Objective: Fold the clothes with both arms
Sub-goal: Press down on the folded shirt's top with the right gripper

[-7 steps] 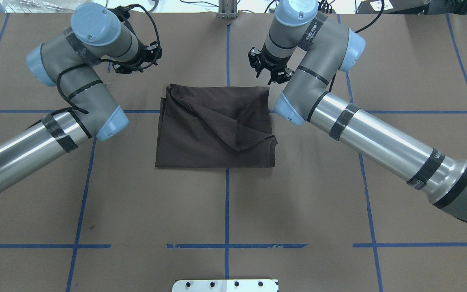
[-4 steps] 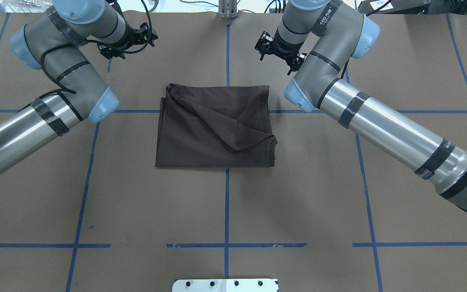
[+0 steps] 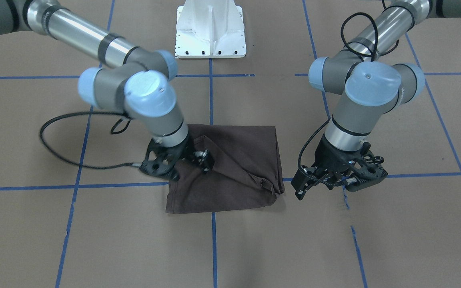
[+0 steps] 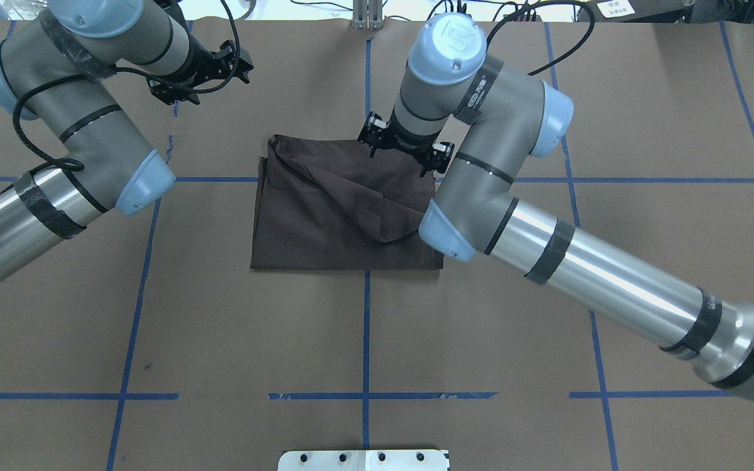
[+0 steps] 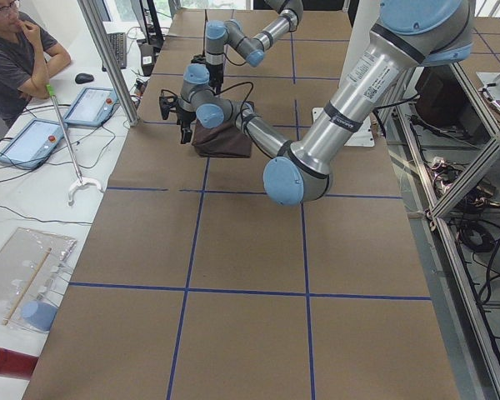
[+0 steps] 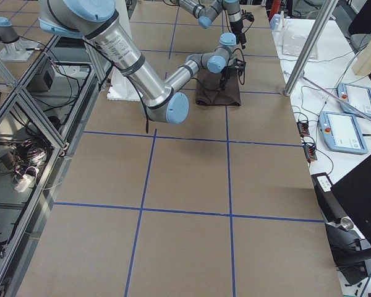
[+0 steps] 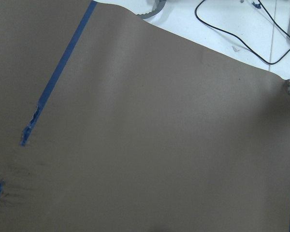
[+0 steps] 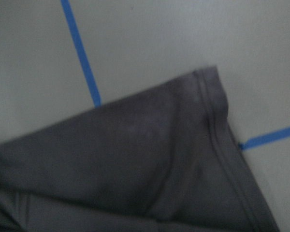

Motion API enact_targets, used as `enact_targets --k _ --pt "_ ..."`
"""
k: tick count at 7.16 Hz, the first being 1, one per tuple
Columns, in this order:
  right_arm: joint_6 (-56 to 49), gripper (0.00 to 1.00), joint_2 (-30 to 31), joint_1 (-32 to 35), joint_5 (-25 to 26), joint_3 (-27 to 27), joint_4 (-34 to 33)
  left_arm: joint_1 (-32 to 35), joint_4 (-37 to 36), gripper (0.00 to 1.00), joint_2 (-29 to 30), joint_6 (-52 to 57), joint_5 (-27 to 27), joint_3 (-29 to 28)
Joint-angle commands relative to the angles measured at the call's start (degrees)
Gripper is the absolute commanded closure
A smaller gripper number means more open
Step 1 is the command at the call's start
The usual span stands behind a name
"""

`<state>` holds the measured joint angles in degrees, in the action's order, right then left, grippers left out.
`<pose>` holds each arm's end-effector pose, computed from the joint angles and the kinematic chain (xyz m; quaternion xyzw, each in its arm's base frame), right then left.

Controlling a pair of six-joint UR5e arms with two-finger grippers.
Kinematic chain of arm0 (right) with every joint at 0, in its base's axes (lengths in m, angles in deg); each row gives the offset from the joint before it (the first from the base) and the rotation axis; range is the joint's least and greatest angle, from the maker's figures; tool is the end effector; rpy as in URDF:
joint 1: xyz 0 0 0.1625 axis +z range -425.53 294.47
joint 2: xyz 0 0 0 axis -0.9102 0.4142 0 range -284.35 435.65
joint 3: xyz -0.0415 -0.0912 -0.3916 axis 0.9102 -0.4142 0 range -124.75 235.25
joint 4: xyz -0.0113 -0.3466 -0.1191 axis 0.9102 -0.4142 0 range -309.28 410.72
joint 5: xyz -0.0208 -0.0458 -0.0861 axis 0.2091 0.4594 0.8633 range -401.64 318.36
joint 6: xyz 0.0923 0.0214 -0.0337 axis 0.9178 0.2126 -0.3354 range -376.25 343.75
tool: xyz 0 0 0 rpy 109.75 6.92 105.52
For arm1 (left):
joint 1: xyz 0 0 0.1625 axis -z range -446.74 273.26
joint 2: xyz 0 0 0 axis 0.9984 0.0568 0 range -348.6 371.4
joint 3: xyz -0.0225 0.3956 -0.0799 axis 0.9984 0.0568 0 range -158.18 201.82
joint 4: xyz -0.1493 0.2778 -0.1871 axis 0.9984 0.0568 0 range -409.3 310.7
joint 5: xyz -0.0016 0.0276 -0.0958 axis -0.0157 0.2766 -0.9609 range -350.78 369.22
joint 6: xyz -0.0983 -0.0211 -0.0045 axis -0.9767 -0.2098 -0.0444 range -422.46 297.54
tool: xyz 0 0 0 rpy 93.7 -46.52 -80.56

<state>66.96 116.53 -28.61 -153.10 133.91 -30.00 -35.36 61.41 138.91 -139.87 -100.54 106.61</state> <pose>-0.5112 -0.5049 0.2085 -0.0123 -0.4276 0.1624 0.8892 0.3409 -0.5858 0.2778 0.1027 0.4543 -0.2205 0.8570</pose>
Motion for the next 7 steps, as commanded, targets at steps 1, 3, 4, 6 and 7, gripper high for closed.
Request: enact_targets --k 1,3,4,6,7 --pt "-2.0 0.10 0.5 -8.3 8.3 3.7 -5.5 -0.1 -0.9 0.00 -1.2 0.1 -0.1 1.4" --pt "-11.1 0.25 0.8 -9.7 10.5 3.7 -6.5 -0.1 -1.0 0.00 -1.3 0.1 -0.1 1.4" --pt "-12.8 0.35 0.7 -9.6 10.6 3.6 -6.5 -0.1 -1.1 0.00 -1.2 0.1 -0.1 1.5" --pt "-15.3 0.53 0.9 -9.6 11.4 3.3 -6.5 0.0 -1.1 0.00 -1.3 0.1 -0.1 1.5" --pt "-16.0 0.54 1.1 -9.6 11.4 3.2 -6.5 0.0 -1.1 0.00 -1.7 0.1 -0.1 1.5"
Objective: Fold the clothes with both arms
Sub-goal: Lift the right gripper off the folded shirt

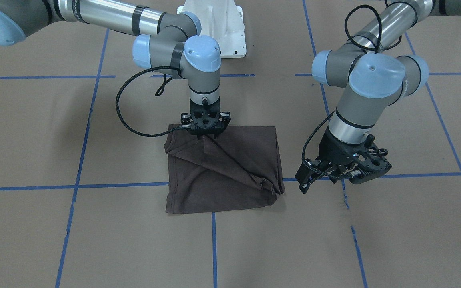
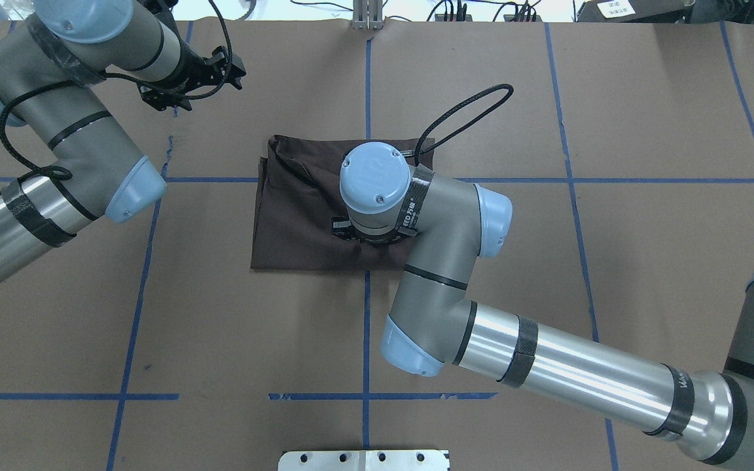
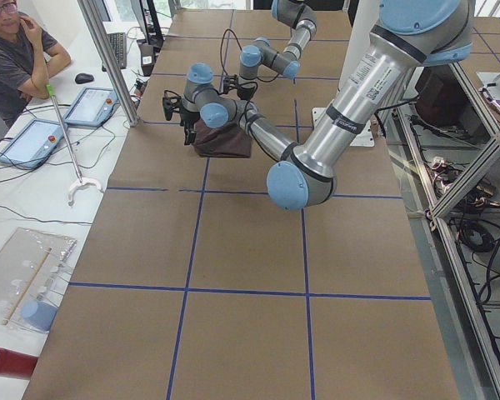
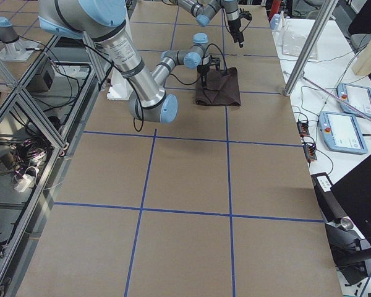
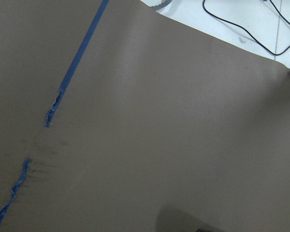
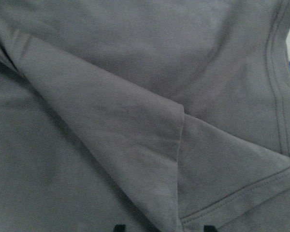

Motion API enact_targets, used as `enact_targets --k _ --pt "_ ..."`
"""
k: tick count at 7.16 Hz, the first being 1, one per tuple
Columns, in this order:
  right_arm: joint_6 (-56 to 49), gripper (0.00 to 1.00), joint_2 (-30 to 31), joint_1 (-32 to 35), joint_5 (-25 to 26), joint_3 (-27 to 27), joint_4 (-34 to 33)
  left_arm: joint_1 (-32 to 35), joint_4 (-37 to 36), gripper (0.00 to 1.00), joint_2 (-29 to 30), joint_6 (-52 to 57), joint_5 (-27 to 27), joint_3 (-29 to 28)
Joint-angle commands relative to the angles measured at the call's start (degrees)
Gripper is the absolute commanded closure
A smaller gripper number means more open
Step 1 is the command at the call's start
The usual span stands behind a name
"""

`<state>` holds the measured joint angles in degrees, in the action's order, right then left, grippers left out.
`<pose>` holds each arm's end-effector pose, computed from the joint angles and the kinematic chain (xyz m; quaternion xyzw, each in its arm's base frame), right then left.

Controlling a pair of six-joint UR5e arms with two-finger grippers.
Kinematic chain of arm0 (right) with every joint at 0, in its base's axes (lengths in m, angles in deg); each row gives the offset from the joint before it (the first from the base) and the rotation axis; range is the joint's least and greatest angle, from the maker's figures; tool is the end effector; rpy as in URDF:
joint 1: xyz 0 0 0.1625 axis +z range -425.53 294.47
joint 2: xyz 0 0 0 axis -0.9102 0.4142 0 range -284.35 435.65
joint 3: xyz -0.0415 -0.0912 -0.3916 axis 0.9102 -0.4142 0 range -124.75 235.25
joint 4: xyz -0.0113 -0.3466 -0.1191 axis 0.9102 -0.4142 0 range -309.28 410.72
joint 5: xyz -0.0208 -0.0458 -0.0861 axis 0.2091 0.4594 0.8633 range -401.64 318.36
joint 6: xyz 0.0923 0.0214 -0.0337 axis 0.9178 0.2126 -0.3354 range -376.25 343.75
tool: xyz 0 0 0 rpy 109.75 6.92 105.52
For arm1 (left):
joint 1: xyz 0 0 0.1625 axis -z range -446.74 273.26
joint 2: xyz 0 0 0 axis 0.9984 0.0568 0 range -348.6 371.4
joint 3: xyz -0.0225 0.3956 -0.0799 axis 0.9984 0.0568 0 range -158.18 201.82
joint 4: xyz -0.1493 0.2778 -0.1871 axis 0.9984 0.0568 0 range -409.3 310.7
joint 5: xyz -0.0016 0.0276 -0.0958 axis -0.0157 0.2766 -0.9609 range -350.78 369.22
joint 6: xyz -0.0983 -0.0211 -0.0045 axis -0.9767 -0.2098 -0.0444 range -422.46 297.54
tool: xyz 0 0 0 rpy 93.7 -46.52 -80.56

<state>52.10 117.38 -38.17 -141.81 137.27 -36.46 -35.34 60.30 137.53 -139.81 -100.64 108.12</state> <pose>-0.5709 -0.4255 0.2148 0.0769 -0.3672 0.0136 0.9269 0.3359 -0.5797 0.2853 0.0978 0.4485 -0.2223 0.8602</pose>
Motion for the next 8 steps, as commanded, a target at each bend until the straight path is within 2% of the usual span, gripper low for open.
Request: enact_targets --k 1,2,3,6,8 --pt "-1.2 0.57 0.3 0.0 0.2 -0.2 0.1 0.0 0.1 0.00 -0.5 0.0 0.0 0.0" --pt "-1.6 0.73 0.4 0.0 0.2 -0.4 0.0 0.0 0.1 0.00 -0.4 0.0 0.0 0.0" --pt "-1.8 1.00 0.5 0.0 0.2 -0.5 0.0 0.0 0.1 0.00 -0.4 0.0 0.0 0.0" --pt "-3.7 1.00 0.6 0.9 0.1 -0.3 0.0 -0.1 0.1 0.00 -0.4 0.0 0.1 0.3" --pt "-7.2 1.00 0.5 5.8 -0.3 -0.1 0.6 0.0 -0.1 0.00 -0.4 0.0 0.1 1.1"
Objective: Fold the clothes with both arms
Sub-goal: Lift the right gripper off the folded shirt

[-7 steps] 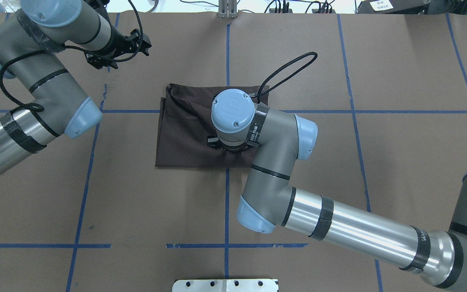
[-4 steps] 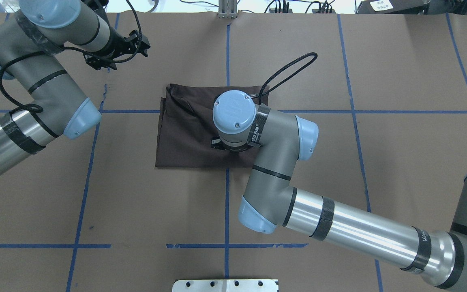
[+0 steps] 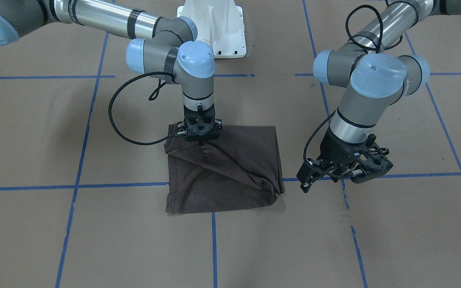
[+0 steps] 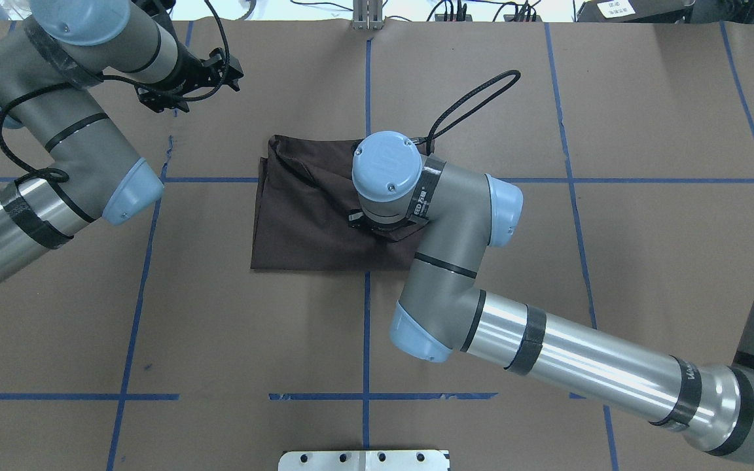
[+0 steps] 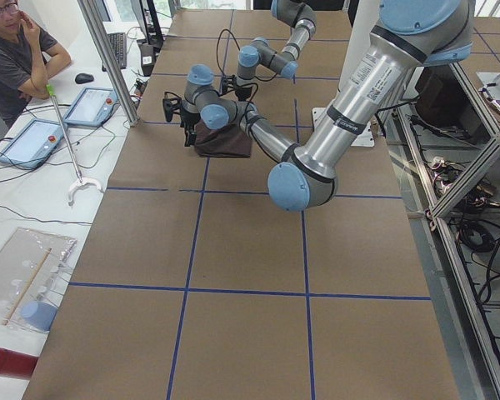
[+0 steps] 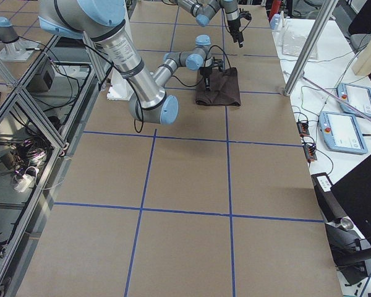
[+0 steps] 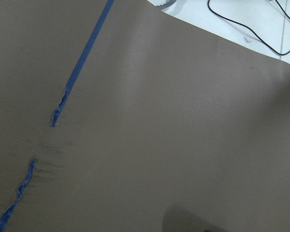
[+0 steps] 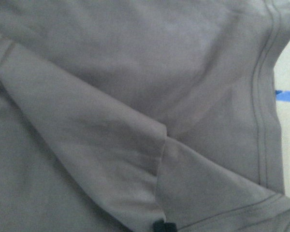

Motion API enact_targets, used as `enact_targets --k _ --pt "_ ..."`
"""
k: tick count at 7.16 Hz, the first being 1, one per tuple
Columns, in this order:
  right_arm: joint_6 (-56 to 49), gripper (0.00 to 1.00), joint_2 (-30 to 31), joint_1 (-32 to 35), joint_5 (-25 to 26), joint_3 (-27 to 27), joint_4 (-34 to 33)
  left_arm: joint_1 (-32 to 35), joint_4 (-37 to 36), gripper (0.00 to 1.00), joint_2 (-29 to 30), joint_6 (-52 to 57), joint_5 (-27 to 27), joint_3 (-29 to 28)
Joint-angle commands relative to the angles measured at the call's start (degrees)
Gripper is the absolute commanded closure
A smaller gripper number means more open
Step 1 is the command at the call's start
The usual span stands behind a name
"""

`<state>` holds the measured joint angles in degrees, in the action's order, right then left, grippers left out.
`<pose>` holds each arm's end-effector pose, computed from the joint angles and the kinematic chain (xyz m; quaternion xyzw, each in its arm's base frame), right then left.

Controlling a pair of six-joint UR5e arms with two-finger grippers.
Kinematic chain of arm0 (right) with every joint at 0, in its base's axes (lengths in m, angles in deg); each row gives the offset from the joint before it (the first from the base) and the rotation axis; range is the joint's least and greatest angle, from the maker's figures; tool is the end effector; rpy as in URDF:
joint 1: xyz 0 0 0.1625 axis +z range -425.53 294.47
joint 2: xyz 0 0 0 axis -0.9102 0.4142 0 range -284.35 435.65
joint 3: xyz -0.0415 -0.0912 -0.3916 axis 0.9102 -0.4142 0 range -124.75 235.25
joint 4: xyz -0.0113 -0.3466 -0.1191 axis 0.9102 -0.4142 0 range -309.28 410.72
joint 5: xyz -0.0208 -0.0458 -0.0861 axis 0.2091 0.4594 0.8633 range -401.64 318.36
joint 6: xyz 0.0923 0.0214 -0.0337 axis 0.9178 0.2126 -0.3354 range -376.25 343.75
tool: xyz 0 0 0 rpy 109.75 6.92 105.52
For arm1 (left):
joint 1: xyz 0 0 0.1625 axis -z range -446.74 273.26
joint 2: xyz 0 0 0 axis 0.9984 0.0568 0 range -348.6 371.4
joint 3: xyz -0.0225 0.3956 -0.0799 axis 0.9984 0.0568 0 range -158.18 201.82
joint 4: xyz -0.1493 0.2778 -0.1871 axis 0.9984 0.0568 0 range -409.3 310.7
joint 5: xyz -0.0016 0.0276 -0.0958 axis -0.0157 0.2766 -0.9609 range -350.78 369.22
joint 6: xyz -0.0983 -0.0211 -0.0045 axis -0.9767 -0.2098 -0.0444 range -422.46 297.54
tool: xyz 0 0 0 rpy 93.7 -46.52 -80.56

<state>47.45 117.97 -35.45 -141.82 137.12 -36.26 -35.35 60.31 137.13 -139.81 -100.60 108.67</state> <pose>-0.5500 -0.4521 0.2225 0.0980 -0.3577 -0.0016 0.9287 0.3342 -0.5775 0.2858 0.0988 0.4493 -0.2220 0.8597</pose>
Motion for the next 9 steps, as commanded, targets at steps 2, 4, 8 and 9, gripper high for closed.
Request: enact_targets --k 2,4,8,9 --pt "-6.5 1.00 -0.3 7.8 -0.5 -3.4 0.8 -0.1 -0.1 0.00 0.0 0.0 0.1 0.7" --pt "-6.6 1.00 -0.7 9.9 -0.2 -13.4 14.2 -0.1 -0.1 0.00 0.0 0.0 0.1 0.7" --pt "-9.4 0.00 -1.1 13.2 -1.7 -15.2 16.1 0.1 -0.3 0.00 0.0 0.4 0.1 2.1" --pt "-10.7 0.00 -1.0 15.9 -6.2 -15.2 15.6 0.5 -2.1 0.00 -0.3 2.5 0.1 4.4"
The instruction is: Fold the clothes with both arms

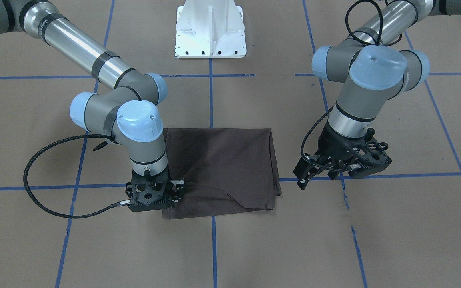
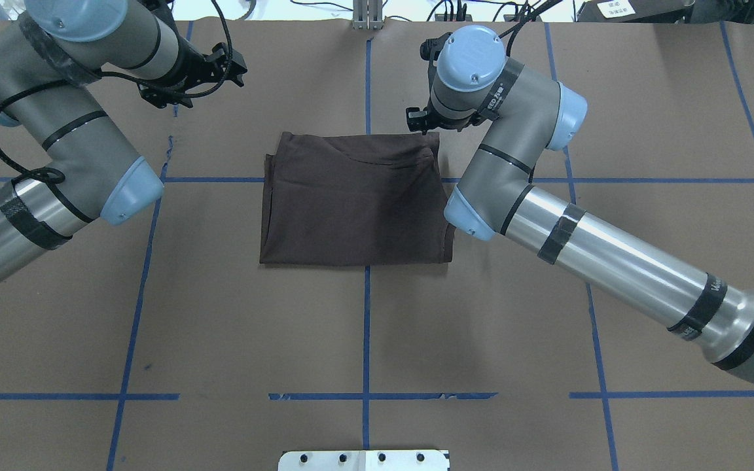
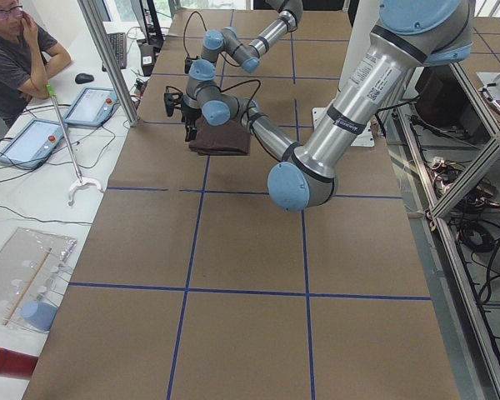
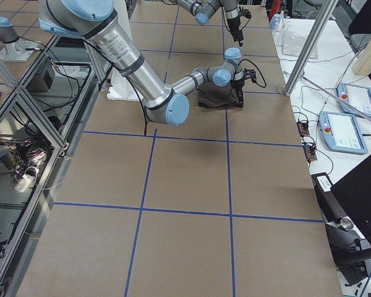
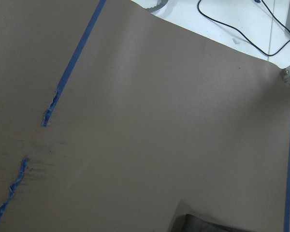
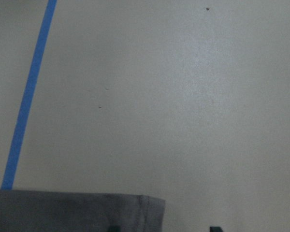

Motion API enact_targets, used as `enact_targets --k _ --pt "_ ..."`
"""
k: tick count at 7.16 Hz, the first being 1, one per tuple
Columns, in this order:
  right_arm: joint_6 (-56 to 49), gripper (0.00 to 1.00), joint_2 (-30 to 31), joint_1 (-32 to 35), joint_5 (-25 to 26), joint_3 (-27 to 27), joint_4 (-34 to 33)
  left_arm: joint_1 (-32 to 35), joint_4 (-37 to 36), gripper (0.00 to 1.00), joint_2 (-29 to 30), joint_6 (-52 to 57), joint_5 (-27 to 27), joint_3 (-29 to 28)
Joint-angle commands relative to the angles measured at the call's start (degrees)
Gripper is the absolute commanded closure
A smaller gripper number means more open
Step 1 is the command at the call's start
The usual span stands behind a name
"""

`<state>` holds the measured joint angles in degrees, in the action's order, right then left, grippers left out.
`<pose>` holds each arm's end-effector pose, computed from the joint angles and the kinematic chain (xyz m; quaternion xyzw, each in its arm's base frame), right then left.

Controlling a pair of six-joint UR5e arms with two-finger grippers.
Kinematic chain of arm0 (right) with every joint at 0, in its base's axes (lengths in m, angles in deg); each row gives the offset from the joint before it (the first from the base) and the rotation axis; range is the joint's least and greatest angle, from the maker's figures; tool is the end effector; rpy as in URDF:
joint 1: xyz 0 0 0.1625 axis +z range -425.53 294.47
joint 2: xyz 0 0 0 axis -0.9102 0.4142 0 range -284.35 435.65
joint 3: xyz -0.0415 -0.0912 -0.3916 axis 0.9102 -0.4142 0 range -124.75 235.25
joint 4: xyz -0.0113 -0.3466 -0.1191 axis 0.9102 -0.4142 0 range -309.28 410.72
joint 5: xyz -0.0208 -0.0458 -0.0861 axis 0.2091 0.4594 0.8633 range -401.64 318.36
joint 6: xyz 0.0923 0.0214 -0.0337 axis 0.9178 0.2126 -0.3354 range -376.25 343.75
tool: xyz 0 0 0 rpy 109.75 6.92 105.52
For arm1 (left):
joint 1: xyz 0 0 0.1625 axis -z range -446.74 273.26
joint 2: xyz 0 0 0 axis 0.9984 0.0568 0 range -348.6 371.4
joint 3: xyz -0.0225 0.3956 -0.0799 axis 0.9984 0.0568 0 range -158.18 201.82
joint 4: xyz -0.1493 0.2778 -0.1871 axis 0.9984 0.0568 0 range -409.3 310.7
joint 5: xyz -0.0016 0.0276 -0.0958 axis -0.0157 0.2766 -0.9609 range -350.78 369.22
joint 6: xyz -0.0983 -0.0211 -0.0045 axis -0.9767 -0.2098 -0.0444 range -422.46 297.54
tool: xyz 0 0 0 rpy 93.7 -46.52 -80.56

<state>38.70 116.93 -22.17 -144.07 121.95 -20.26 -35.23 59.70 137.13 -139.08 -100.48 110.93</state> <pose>-0.4702 -0.5976 0.2828 0.1601 -0.3547 0.0259 0.9208 0.3278 -0.5720 0.2708 0.1106 0.4583 -0.2137 0.8556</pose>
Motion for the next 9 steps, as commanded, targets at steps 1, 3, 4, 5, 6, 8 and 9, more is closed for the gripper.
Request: enact_targets --k 1,3,4,5,6,8,9 --pt "-4.4 0.00 0.1 7.6 -12.6 0.5 -2.2 0.4 -2.7 0.00 -4.5 8.9 -0.2 6.6" --pt "-14.7 0.00 5.9 15.7 -21.7 13.6 -17.7 1.1 -3.1 0.00 -7.8 20.6 -0.7 9.1" --pt "-22.8 0.00 12.7 18.7 -22.0 25.0 -26.7 3.8 -3.2 0.00 -10.6 26.7 -1.5 9.8" --pt "-34.5 0.00 18.1 23.8 -23.3 32.7 -35.2 8.6 -3.5 0.00 -14.0 36.2 -4.8 9.9" --pt "-45.3 0.00 24.2 28.2 -24.9 36.5 -39.9 13.0 -4.0 0.00 -16.9 45.3 -7.9 10.4" --pt "-63.3 0.00 39.3 38.9 -29.8 41.2 -40.0 24.2 -12.2 0.00 -22.3 69.6 -9.3 12.0" --pt "-69.4 0.00 43.8 43.3 -30.7 41.1 -40.1 30.5 -12.6 0.00 -27.7 81.9 -10.1 12.0"
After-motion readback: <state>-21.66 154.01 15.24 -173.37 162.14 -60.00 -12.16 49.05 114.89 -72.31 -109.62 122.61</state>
